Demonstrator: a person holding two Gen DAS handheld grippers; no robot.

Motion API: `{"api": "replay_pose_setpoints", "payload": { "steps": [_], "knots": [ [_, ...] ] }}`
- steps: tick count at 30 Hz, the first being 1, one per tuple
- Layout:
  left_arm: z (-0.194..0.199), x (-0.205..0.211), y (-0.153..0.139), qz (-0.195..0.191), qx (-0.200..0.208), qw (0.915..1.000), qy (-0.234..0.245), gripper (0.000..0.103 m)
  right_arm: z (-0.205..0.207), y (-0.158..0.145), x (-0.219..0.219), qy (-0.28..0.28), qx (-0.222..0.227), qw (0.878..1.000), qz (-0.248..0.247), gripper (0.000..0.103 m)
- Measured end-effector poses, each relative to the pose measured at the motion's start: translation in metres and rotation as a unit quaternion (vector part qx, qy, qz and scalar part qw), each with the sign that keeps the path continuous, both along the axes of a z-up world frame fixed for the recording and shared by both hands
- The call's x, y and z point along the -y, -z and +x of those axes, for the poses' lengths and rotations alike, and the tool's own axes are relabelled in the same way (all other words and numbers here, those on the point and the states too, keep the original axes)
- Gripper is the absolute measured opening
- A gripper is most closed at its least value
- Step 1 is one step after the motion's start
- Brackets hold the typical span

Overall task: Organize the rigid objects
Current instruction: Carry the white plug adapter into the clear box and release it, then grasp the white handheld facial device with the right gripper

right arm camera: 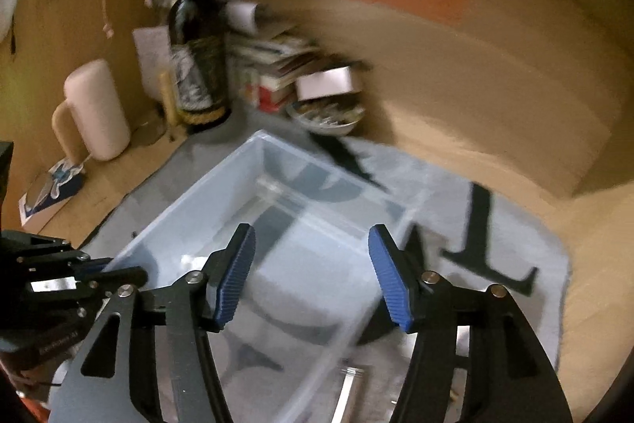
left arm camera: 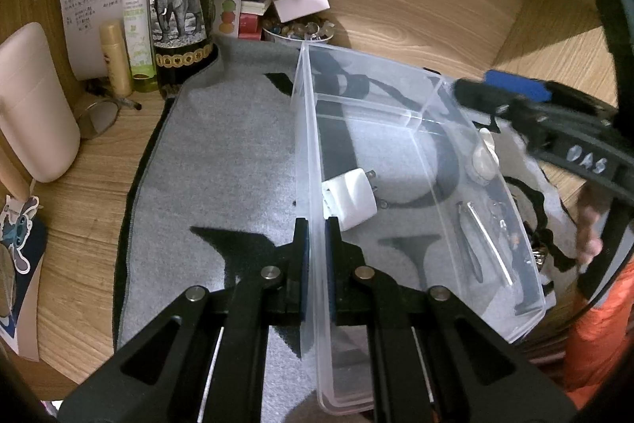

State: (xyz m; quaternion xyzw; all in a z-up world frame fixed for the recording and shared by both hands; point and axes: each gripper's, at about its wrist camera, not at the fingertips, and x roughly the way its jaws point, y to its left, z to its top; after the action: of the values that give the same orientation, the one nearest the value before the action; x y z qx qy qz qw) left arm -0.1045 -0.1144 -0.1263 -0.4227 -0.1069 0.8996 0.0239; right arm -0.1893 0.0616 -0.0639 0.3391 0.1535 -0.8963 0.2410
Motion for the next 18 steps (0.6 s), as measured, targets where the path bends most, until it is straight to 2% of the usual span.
{"api": "replay_pose_setpoints", "payload": {
  "steps": [5,9,12,18],
  "knots": [
    [0.0,-0.003,-0.002,-0.01,-0.003,0.9999,-0.001,0.008,0.0,-0.014,-0.035,0.05,-0.023,0.998,-0.011,0.063],
    [-0.001,-0.004,-0.002,-0.013,-0.003,0.9999,-0.002,0.008,-0.007,-0.015,-0.063,0.091,-0.02,0.995,-0.016,0.066],
    [-0.001,-0.004,-0.002,-0.014,-0.003,0.9999,-0.002,0.008,-0.017,-0.008,-0.083,0.126,-0.005,0.992,-0.02,0.073],
    [0.0,-0.004,-0.002,-0.013,-0.003,0.9999,-0.002,0.008,-0.036,0.027,-0.103,0.162,0.051,0.985,-0.017,0.074]
  ]
}}
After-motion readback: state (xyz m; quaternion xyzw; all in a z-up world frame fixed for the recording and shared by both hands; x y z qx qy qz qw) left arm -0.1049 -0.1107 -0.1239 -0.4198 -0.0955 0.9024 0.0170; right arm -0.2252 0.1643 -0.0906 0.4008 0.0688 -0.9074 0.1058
